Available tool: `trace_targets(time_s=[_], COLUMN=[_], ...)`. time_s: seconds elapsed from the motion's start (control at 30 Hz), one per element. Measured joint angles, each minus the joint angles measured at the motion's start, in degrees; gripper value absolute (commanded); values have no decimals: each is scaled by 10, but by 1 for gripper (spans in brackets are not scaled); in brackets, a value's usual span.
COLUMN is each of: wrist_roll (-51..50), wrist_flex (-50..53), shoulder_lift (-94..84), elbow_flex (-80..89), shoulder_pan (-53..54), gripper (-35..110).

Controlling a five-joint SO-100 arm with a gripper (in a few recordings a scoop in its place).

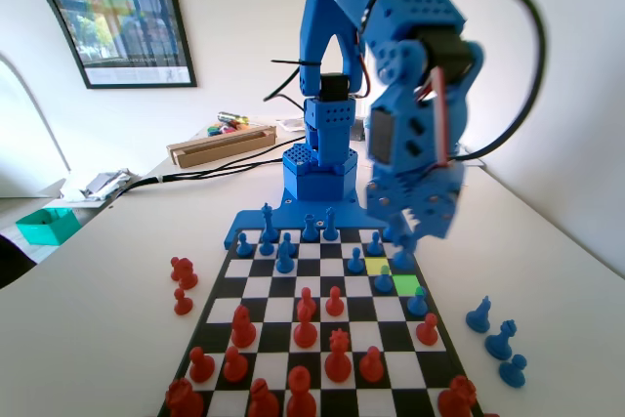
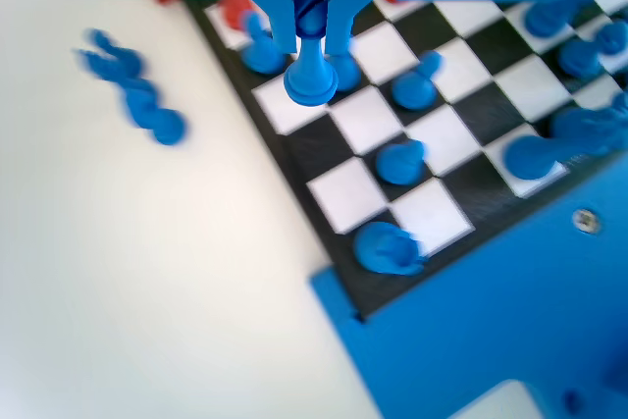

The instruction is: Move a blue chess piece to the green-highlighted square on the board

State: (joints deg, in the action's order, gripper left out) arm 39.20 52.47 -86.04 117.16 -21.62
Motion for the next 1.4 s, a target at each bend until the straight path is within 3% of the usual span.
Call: trace_targets(time_s=[0.77, 1.4], wrist_roll=[13, 20], wrist_flex=[-33, -53], shoulder_lift=[92, 93], elbow_flex=[-40, -40], shoulder_pan=[10, 9], gripper=[1, 13])
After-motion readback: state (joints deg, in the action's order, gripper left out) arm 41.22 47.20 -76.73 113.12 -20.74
